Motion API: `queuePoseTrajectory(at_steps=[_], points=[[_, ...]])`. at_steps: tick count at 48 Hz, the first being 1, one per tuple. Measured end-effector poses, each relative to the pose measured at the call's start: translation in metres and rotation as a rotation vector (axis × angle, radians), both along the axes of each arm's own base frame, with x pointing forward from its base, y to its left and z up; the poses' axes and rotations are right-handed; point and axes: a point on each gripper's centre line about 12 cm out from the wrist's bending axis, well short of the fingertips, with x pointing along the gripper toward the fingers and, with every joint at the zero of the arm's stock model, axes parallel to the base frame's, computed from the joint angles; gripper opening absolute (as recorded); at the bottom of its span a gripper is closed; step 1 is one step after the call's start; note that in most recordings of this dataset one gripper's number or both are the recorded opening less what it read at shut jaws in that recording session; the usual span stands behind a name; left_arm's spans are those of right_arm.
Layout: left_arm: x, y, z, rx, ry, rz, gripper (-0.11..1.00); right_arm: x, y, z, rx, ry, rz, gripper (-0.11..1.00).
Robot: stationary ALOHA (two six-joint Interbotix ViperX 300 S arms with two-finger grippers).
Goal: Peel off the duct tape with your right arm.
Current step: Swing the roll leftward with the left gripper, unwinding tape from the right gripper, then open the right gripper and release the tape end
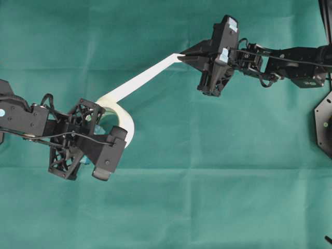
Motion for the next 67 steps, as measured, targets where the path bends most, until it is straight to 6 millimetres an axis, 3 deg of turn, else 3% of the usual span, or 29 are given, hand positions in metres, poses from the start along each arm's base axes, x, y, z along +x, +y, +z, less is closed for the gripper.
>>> queuePoseTrajectory(at_steps=[21,27,53,67], points=[[0.0,0.001,-0.004,-0.009,0.014,0.033,0.2,-0.001,0.001,0.001,0.004,0.018,0.004,-0.09],[0.0,0.002,-0.005,-0.015,0.019,0.052,0.2,-0.001,0.001,0.004,0.0,0.01,0.005,-0.04],[-0.001,0.001,-0.008,-0.021,0.029,0.063,0.2,-0.018,0.005,0.009,-0.001,0.004,-0.001,-0.01],[-0.002,0.002,-0.009,-0.021,0.031,0.065,0.2,-0.021,0.007,0.023,-0.017,-0.03,0.003,-0.01]])
